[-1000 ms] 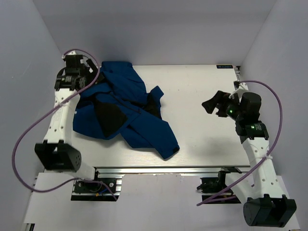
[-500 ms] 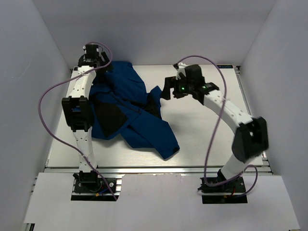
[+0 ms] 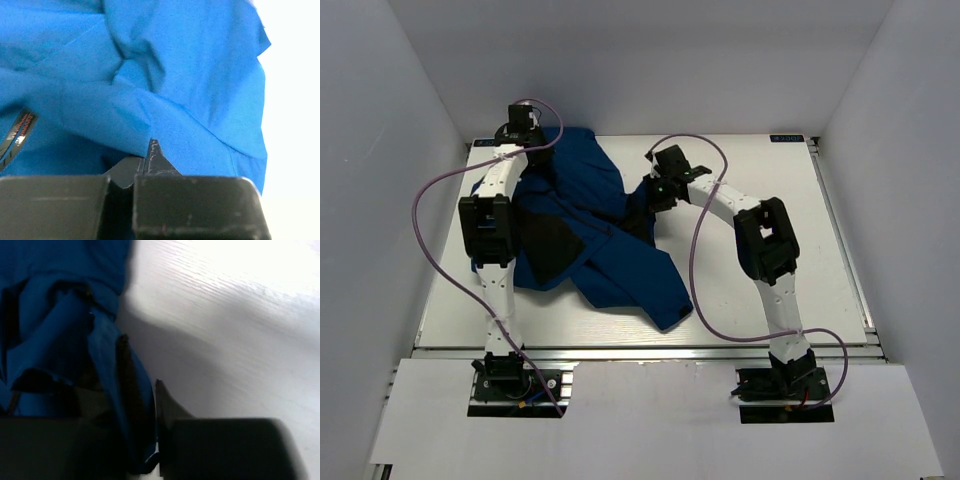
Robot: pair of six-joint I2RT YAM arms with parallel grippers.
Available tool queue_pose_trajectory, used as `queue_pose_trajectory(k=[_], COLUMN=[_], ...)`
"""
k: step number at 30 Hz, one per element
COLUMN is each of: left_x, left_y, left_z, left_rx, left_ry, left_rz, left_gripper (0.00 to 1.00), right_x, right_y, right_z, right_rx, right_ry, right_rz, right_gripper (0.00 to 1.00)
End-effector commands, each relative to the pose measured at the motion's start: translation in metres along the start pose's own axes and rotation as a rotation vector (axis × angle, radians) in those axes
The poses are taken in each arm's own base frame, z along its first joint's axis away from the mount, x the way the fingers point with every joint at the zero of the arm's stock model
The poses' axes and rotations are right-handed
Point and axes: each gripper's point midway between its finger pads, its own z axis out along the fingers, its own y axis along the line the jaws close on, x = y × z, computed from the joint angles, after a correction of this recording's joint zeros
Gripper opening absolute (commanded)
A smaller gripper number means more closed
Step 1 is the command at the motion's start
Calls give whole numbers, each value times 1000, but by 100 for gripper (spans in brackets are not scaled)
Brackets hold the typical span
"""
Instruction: Zip up the jacket
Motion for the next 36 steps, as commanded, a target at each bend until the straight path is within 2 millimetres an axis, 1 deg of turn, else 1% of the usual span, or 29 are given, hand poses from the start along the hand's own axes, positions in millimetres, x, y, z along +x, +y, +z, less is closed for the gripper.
queue_pose_trajectory(k=[1,2,3,4,6,7,9,10,11,12,13,14,15,16,17,18,20,21,22,23,24,26,27,29,30,32,33,34,36], left_x=[-69,-76,-69,-100,-102,-119,-120,-116,-120,-118,-113,-112,-106,-102,-98,-94,-90,-90,-90,-89,-93,-92,-94,-95,-96,-96,-96,-93,-92], left_y=[-42,-48,-48,-62,-64,-74,-77,-73,-77,-76,-72,-70,-67,-61,-56,-53,-53,-58,-63,-69,-75,-89,-96,-101,-103,-101,-99,-96,-94], left_z=[-73,-90,-98,-148,-180,-234,-273,-285,-326,-340,-349,-380,-388,-396,-416,-424,-443,-468,-482,-498,-529,-560,-588,-617,-642,-666,-678,-688,-681], left_rx=[154,176,190,238,270,314,344,343,370,371,364,373,366,346,341,336,360,404,440,482,532,631,679,722,742,748,745,744,731], left_ry=[-190,-219,-212,-329,-392,-487,-540,-552,-609,-619,-624,-667,-664,-670,-698,-703,-726,-768,-787,-806,-865,-899,-944,-979,-1022,-1072,-1101,-1125,-1115], left_rz=[28,38,41,53,51,51,35,31,15,9,6,-2,-7,-34,-48,-54,-62,-50,-44,-34,-26,-1,20,41,54,63,61,64,51], left_gripper=[0,0,0,0,0,0,0,0,0,0,0,0,0,0,0,0,0,0,0,0,0,0,0,0,0,0,0,0,0], right_x=[-70,-84,-93,-113,-130,-147,-154,-163,-166,-165,-167,-166,-162,-156,-153,-146,-143,-143,-142,-142,-139,-137,-133,-126,-117,-107,-97,-93,-88], right_y=[17,18,11,13,-4,-1,-16,-19,-34,-43,-43,-59,-65,-62,-70,-65,-54,-44,-28,-18,-3,18,32,43,48,50,52,50,45], right_z=[-29,-42,-52,-83,-119,-162,-203,-247,-271,-291,-327,-352,-368,-399,-417,-439,-466,-478,-507,-525,-546,-587,-617,-647,-670,-700,-723,-732,-741], right_rx=[16,40,92,137,268,309,400,447,485,513,521,550,563,569,590,587,573,546,518,498,462,428,413,413,425,480,509,543,588], right_ry=[-208,-238,-273,-347,-444,-532,-605,-681,-709,-720,-772,-799,-811,-851,-875,-909,-958,-979,-1045,-1085,-1128,-1211,-1274,-1343,-1398,-1466,-1530,-1547,-1569], right_rz=[-16,-21,-31,-60,-76,-99,-89,-70,-55,-33,-13,29,46,55,70,52,16,-26,-45,-64,-103,-135,-165,-188,-184,-208,-193,-200,-181], right_gripper=[0,0,0,0,0,0,0,0,0,0,0,0,0,0,0,0,0,0,0,0,0,0,0,0,0,0,0,0,0])
